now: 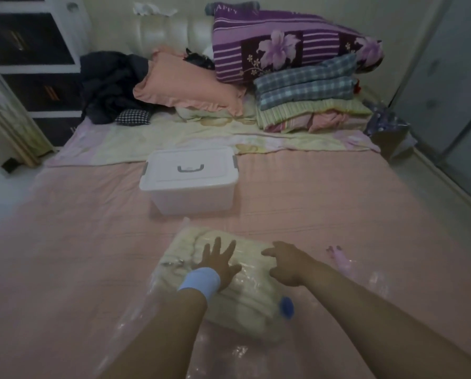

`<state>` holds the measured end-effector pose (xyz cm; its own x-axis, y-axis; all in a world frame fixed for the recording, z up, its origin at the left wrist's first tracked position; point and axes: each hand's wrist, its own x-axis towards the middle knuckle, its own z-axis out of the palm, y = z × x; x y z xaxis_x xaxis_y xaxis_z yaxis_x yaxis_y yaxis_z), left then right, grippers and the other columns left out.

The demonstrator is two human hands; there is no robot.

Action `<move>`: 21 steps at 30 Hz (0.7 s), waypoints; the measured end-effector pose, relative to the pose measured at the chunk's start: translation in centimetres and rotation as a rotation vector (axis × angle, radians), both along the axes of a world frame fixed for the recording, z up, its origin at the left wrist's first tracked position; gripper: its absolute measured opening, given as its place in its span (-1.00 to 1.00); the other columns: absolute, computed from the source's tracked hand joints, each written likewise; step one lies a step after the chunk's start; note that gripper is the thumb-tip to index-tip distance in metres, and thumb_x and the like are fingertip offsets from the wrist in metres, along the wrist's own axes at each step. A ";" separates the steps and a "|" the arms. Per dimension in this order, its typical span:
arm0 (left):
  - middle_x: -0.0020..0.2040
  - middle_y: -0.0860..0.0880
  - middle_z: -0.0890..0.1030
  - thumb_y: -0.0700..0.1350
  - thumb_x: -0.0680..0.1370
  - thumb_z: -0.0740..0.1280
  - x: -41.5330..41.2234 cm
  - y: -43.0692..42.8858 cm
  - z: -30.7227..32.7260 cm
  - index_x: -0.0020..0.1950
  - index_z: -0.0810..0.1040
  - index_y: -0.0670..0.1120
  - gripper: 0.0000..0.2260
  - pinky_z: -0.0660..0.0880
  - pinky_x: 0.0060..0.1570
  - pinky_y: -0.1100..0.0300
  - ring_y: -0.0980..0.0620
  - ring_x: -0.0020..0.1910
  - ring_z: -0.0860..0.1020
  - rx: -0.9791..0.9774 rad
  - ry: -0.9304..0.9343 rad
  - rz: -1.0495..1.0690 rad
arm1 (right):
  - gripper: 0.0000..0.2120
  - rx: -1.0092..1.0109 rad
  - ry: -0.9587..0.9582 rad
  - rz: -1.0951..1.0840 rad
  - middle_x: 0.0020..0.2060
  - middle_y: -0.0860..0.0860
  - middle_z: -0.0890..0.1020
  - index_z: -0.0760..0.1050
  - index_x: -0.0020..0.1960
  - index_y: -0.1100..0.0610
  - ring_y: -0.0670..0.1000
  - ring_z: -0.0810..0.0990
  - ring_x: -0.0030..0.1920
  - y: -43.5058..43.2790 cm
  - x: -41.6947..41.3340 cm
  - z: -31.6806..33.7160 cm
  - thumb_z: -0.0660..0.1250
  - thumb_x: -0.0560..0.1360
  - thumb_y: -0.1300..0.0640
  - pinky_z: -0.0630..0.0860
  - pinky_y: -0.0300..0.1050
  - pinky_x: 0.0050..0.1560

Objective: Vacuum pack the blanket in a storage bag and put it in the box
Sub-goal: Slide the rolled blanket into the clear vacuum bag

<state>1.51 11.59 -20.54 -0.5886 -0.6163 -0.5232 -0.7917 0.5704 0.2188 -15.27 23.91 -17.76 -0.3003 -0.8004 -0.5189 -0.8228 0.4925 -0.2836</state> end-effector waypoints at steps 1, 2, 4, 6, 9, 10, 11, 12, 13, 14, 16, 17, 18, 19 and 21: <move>0.57 -0.03 -0.31 0.23 0.62 0.08 0.3 -0.6 -1.5 0.55 -0.26 0.20 -0.36 0.00 0.48 -0.23 -0.19 0.55 -0.24 -0.041 -0.015 0.015 | -0.35 -0.029 0.012 0.005 0.63 0.05 0.01 0.11 0.61 -0.12 0.11 0.01 0.61 -0.3 0.2 -0.9 0.26 0.58 0.01 0.09 0.12 0.56; 0.57 -0.05 -0.31 0.27 0.59 0.11 0.8 -1.2 -2.7 0.55 -0.27 0.20 -0.30 0.00 0.47 -0.23 -0.20 0.55 -0.24 -0.068 -0.033 0.040 | -0.30 -0.055 0.029 0.007 0.63 0.06 -0.11 0.00 0.63 -0.14 0.10 -0.11 0.62 -0.7 0.3 -1.8 0.24 0.59 -0.05 0.00 0.15 0.58; 0.58 -0.07 -0.13 0.32 0.47 0.28 2.2 -1.9 -5.4 0.57 -0.15 0.15 -0.16 0.13 0.45 -0.21 -0.20 0.55 -0.09 -0.097 -0.061 0.072 | -0.27 -0.094 0.073 0.040 0.63 0.07 -0.21 -0.12 0.64 -0.14 0.10 -0.22 0.62 -1.6 0.7 -4.5 0.19 0.60 -0.16 -0.10 0.19 0.58; 0.49 -0.05 0.09 0.32 0.28 0.46 3.4 -2.4 -6.7 0.49 0.02 0.11 -0.05 0.30 0.35 -0.16 -0.15 0.47 0.09 -0.158 -0.069 0.076 | -0.27 -0.082 0.072 0.047 0.63 0.09 -0.10 -0.14 0.64 -0.13 0.12 -0.11 0.62 -2.4 0.6 -6.3 0.12 0.61 -0.26 -0.10 0.22 0.56; 0.46 -0.05 0.07 0.36 0.06 0.55 4.0 -2.1 -7.5 0.44 0.03 0.08 0.13 0.31 0.32 -0.19 -0.14 0.46 0.07 -0.261 -0.166 0.130 | -0.42 -0.153 0.142 0.005 0.47 0.10 0.41 0.21 0.57 -0.06 0.15 0.38 0.44 -4.0 0.6 -7.9 0.05 0.62 -0.27 0.16 0.18 0.44; 0.49 -0.06 0.03 0.36 0.06 0.55 3.7 -1.9 -7.4 0.48 -0.01 0.07 0.17 0.27 0.33 -0.22 -0.15 0.49 0.02 -0.272 -0.226 0.125 | -0.51 -0.209 0.177 -0.021 0.34 0.07 0.53 0.41 0.44 -0.06 0.13 0.47 0.35 -4.8 0.5 -8.2 0.05 0.62 -0.25 0.20 0.16 0.40; 0.51 -0.07 -0.01 0.35 0.09 0.55 3.3 -1.9 -7.0 0.51 -0.04 0.05 0.19 0.23 0.34 -0.24 -0.16 0.51 -0.02 -0.254 -0.274 0.119 | -0.57 -0.245 0.199 -0.045 0.19 0.02 0.62 0.55 0.23 -0.04 0.12 0.53 0.26 -5.7 0.3 -8.3 0.06 0.61 -0.25 0.21 0.15 0.38; 0.53 -0.10 -0.03 0.34 0.14 0.54 2.8 -2.6 -6.9 0.54 -0.05 0.02 0.17 0.21 0.35 -0.25 -0.19 0.53 -0.04 -0.200 -0.304 0.122 | -0.59 -0.252 0.219 -0.047 0.02 -0.02 0.65 0.59 0.00 -0.02 0.09 0.56 0.17 -6.5 -0.1 -8.4 0.09 0.59 -0.26 0.23 0.15 0.37; 0.55 -0.13 -0.03 0.32 0.21 0.51 2.3 -3.4 -6.3 0.56 -0.02 0.00 0.12 0.21 0.38 -0.22 -0.22 0.53 -0.02 -0.137 -0.315 0.135 | -0.59 -0.259 0.237 -0.034 -0.12 -0.05 0.62 0.54 -0.16 0.00 0.08 0.56 0.08 -7.1 -0.3 -8.6 0.13 0.56 -0.28 0.25 0.15 0.35; 0.56 -0.16 0.03 0.32 0.27 0.45 1.8 -4.4 -6.0 0.57 0.06 -0.03 0.02 0.24 0.39 -0.16 -0.24 0.52 0.06 -0.100 -0.292 0.152 | -0.60 -0.274 0.259 -0.014 -0.18 -0.07 0.58 0.49 -0.23 0.01 0.06 0.54 0.01 -7.5 -0.7 -9.2 0.20 0.51 -0.30 0.28 0.14 0.33; 0.52 -0.16 0.23 0.36 0.32 0.28 1.1 -6.7 -5.2 0.51 0.28 -0.05 -0.15 0.30 0.37 -0.07 -0.23 0.45 0.27 -0.130 -0.222 0.195 | -0.63 -0.261 0.184 -0.018 -0.13 -0.06 0.57 0.49 -0.21 0.00 0.05 0.51 0.01 -8.0 -1.6 -9.9 0.34 0.41 -0.32 0.39 0.09 0.25; 0.50 -0.15 0.28 0.39 0.35 0.23 1.1 -7.2 -5.4 0.48 0.33 -0.04 -0.19 0.29 0.38 -0.08 -0.21 0.43 0.30 -0.216 -0.176 0.215 | -0.64 -0.271 0.124 -0.023 -0.05 -0.04 0.58 0.50 -0.16 -0.02 0.06 0.52 0.04 -8.1 -1.9 -10.5 0.39 0.39 -0.31 0.45 0.07 0.22; 0.51 -0.13 0.25 0.43 0.37 0.22 1.1 -7.4 -6.0 0.47 0.32 -0.02 -0.20 0.25 0.39 -0.14 -0.21 0.45 0.27 -0.315 -0.117 0.234 | -0.64 -0.279 0.070 -0.023 0.07 -0.02 0.57 0.52 -0.05 -0.04 0.07 0.53 0.10 -8.1 -2.1 -11.3 0.41 0.39 -0.30 0.48 0.05 0.22; 0.52 -0.10 0.18 0.48 0.33 0.21 1.1 -7.3 -6.7 0.48 0.28 0.03 -0.16 0.21 0.38 -0.21 -0.21 0.47 0.21 -0.369 -0.067 0.251 | -0.59 -0.278 0.018 -0.022 0.22 0.01 0.54 0.53 0.12 -0.06 0.10 0.52 0.20 -8.2 -2.4 -11.8 0.41 0.41 -0.29 0.47 0.05 0.27; 0.53 -0.05 0.12 0.57 0.25 0.16 1.5 -6.4 -8.6 0.49 0.19 0.11 -0.08 0.16 0.35 -0.28 -0.21 0.49 0.13 -0.400 0.010 0.258 | -0.36 -0.271 -0.027 -0.028 0.49 0.02 0.36 0.33 0.48 -0.13 0.13 0.38 0.44 -8.0 -2.8 -13.3 0.30 0.48 -0.33 0.31 0.07 0.45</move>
<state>2.99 5.23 -29.12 -0.3934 -0.8950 -0.2104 -0.9176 0.3963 0.0303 -18.05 15.93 -31.11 -0.3136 -0.9026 -0.2951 -0.8002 0.4185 -0.4296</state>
